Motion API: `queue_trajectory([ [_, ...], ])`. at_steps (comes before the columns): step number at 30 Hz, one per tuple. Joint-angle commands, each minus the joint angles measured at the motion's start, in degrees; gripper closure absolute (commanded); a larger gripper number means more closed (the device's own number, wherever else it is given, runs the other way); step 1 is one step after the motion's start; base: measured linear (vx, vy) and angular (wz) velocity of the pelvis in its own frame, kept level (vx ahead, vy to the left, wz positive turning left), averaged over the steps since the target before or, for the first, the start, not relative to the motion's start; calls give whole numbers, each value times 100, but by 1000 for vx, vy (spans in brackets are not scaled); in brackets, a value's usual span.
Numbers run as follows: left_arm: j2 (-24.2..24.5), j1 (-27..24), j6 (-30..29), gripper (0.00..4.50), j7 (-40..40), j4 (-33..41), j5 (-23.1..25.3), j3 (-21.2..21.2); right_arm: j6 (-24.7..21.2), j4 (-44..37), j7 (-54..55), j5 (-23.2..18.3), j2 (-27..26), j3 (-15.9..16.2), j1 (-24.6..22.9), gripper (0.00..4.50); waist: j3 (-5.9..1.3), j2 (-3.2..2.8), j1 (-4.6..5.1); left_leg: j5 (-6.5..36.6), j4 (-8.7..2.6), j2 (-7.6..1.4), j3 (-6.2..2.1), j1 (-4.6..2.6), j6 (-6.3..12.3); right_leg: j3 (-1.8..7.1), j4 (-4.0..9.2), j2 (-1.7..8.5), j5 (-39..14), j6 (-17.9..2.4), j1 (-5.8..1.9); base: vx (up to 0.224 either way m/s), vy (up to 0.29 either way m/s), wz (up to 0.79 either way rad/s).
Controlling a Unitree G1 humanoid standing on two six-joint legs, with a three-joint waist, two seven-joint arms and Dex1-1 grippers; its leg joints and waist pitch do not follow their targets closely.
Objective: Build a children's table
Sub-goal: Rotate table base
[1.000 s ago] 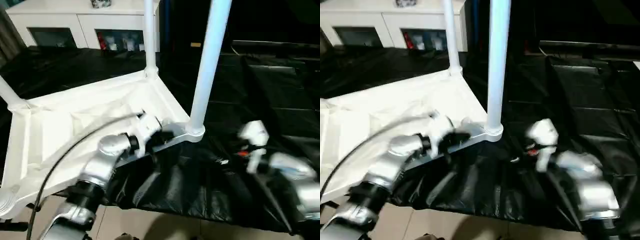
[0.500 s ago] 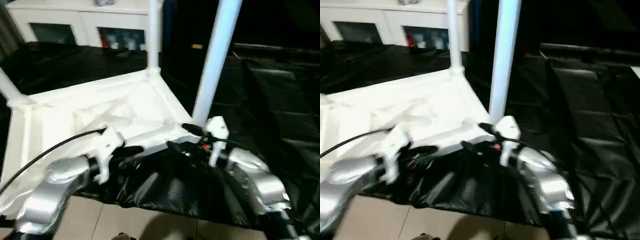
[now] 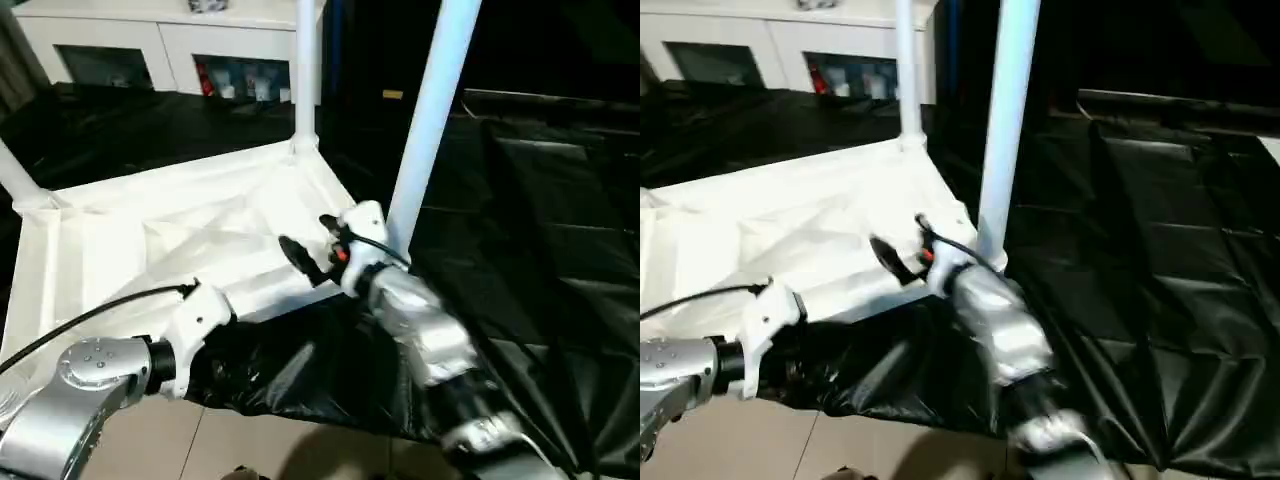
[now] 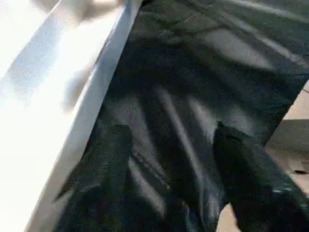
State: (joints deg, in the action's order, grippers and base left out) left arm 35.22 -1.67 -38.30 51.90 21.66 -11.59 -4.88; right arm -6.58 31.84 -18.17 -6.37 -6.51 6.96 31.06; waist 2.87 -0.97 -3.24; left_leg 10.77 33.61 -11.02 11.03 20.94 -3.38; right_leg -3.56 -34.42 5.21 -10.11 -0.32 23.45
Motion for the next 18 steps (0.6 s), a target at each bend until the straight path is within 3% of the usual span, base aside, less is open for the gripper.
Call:
queue_trajectory([
  [1,103,-36,29,91,-141,68,192,10,186,477,555,86,-52,-256,283,0,-329,-113,27,1520,-485,-164,-101,-103,-303,246,308,216,-1039,-1093,-209,0,0,0],
  [4,147,-65,80,78,-178,28,258,24,294,737,783,104,-57,-351,422,0,-331,-116,29,1619,-466,-153,-89,-118,-308,249,315,207,-1033,-1032,-208,0,0,0],
  [5,219,-64,146,78,-293,-55,339,37,554,1244,1167,203,7,-454,689,0,-336,-155,26,1576,-463,-146,-101,-101,-308,246,288,209,-949,-1049,-217,0,0,0],
  [7,225,-3,241,46,-429,-158,415,91,757,1616,1532,387,169,-447,910,0,-333,-128,42,1647,-451,-134,-86,-110,-331,237,303,201,-1030,-1089,-206,0,0,0],
  [9,229,26,261,37,-470,-193,434,100,830,1750,1663,472,234,-425,989,0,-326,-154,-8,1794,-444,-145,-79,-139,-346,245,309,197,-1151,-1041,-173,0,0,0],
  [11,238,58,281,14,-491,-223,448,96,887,1862,1776,547,304,-414,1061,0,-325,-145,-9,1836,-445,-141,-86,-122,-359,243,300,191,-1161,-1020,-180,0,0,0],
  [18,356,46,441,5,-620,-353,675,-46,1242,2623,2236,606,657,-680,1460,0,-324,-122,-18,2053,-426,-140,-83,-148,-349,249,322,193,-1408,-963,-148,0,0,0],
])
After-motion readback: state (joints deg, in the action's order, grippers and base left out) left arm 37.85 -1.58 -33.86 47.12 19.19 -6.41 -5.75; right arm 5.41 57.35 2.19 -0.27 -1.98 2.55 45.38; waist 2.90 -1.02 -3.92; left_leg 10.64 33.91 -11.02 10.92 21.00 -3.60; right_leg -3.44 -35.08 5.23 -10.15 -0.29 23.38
